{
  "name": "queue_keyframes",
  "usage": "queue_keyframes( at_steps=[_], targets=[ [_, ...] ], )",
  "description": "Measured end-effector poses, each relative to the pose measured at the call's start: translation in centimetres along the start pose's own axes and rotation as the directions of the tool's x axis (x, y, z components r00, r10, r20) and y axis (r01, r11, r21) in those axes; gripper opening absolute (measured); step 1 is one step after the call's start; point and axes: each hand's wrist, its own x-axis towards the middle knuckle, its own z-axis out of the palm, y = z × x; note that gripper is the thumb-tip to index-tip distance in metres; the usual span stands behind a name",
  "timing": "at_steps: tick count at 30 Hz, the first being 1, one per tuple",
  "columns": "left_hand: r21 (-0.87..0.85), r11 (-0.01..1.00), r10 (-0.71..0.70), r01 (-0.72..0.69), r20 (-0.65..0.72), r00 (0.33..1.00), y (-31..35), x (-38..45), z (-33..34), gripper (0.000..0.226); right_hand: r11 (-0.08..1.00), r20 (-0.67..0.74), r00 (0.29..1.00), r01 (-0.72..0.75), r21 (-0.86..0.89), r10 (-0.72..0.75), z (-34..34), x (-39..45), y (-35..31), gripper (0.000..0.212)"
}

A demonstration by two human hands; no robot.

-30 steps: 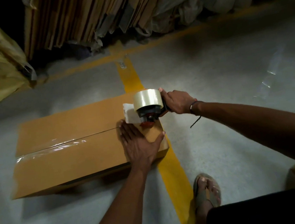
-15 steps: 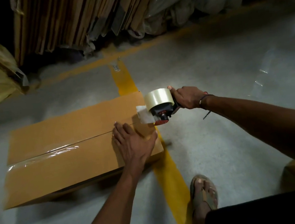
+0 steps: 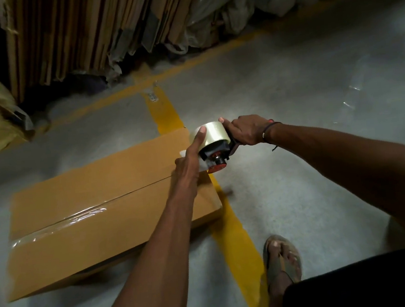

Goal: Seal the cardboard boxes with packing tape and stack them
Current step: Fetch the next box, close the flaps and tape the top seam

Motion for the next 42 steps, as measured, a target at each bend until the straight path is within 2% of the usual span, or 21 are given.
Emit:
queue_keyframes(
  at_steps=[3,5,9,13,15,17,18,21,23,25,29,32,35,37,39,42],
  targets=[
    [0.028,0.999,-0.018,0.018,-0.011,1.000,-0.7,1.2,-0.7,0.104,1.000,0.000,1.000,0.007,-0.004,-0.007,0.0,0.0,0.1,0.076],
    [0.109,0.993,-0.036,0.042,-0.055,0.998,-1.5,2.5,-1.3,0.106,1.000,0.001,1.000,0.004,-0.006,-0.004,0.0,-0.3,0.2,0.074],
    [0.231,0.973,0.021,0.013,-0.146,0.989,-1.3,1.6,-1.6,0.107,1.000,0.013,1.000,-0.015,-0.026,0.015,-0.2,-0.9,0.8,0.074],
    [0.271,0.961,-0.020,0.049,-0.108,0.994,-2.4,4.6,-2.1,0.102,0.999,0.031,0.999,-0.017,-0.042,0.018,0.0,-0.7,0.3,0.075],
    [0.259,0.963,-0.035,0.073,-0.146,0.989,-2.8,6.9,-1.9,0.114,0.999,0.043,0.999,-0.013,-0.041,0.015,0.3,-0.4,-0.4,0.076],
    [0.274,0.957,-0.036,0.099,-0.226,0.973,-1.5,5.0,-0.6,0.129,0.999,0.049,0.998,-0.030,-0.041,0.032,0.2,-0.2,-0.7,0.078],
    [0.268,0.959,-0.020,0.088,-0.245,0.969,-0.3,2.6,0.5,0.129,0.998,0.053,0.998,-0.039,-0.040,0.041,0.1,-0.1,-0.7,0.078],
    [0.284,0.957,0.013,0.062,-0.254,0.967,1.3,-1.0,1.8,0.111,0.998,0.058,0.997,-0.051,-0.025,0.052,0.1,-0.2,-0.8,0.079],
    [0.295,0.953,0.012,0.073,-0.277,0.961,1.5,-1.2,2.0,0.108,0.998,0.061,0.997,-0.055,-0.018,0.056,0.1,0.0,-1.0,0.080],
    [0.305,0.949,0.010,0.078,-0.278,0.961,1.5,-0.5,1.9,0.117,0.997,0.044,0.997,-0.065,-0.033,0.067,0.0,0.1,-1.2,0.080],
    [0.431,0.889,0.005,0.155,-0.347,0.938,-0.4,2.6,1.1,0.135,0.987,0.003,0.995,-0.101,-0.127,0.103,0.3,-0.5,-0.9,0.073],
    [0.494,0.848,-0.021,0.193,-0.334,0.942,-0.2,2.4,1.3,0.155,0.983,-0.028,0.994,-0.112,-0.143,0.109,0.6,-0.7,-0.6,0.075],
    [0.499,0.849,-0.016,0.172,-0.301,0.954,0.9,1.1,0.5,0.162,0.974,-0.108,0.987,-0.139,-0.178,0.121,-0.4,-0.7,-0.1,0.073],
    [0.521,0.842,-0.035,0.142,-0.210,0.977,1.4,0.6,-0.5,0.158,0.961,-0.192,0.964,-0.217,-0.173,0.183,-1.2,-1.0,0.7,0.071],
    [0.527,0.840,-0.062,0.130,-0.145,0.987,1.6,0.3,-1.7,0.142,0.935,-0.274,0.919,-0.330,-0.134,0.285,-1.3,-1.4,1.1,0.071],
    [0.607,0.792,0.016,0.066,-0.128,0.992,0.6,0.1,-3.1,0.084,0.891,-0.272,0.853,-0.452,0.042,0.446,1.4,-1.8,0.6,0.067]
  ],
)
